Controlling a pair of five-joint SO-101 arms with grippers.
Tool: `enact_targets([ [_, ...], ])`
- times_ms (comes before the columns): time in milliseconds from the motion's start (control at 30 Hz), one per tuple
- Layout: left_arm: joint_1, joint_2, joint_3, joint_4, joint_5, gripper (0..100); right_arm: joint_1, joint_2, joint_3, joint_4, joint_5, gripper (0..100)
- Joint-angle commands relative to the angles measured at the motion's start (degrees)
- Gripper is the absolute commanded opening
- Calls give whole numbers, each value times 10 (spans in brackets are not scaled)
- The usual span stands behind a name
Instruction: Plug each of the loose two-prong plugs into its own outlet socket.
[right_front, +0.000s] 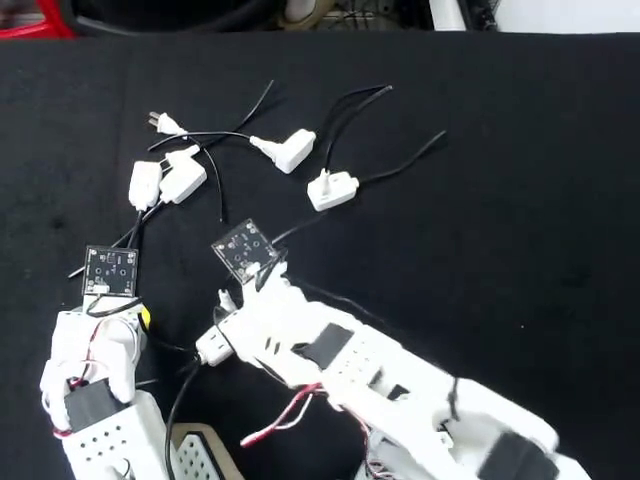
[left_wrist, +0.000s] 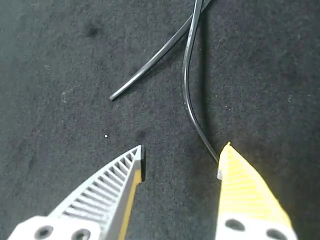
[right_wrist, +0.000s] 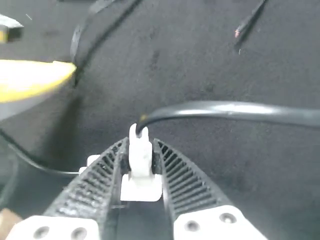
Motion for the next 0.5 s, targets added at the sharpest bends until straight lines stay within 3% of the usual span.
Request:
enact_targets([
  [0, -3, -4, 10, -7, 1, 245, -7, -120, -7, 73, 2, 12],
  [200, 13, -4, -10, 0, 2, 245, -5, -257, -8, 116, -39, 12],
  [467, 177, -5, -147, 89, 13, 245, 23, -330, 3, 14, -185, 12],
])
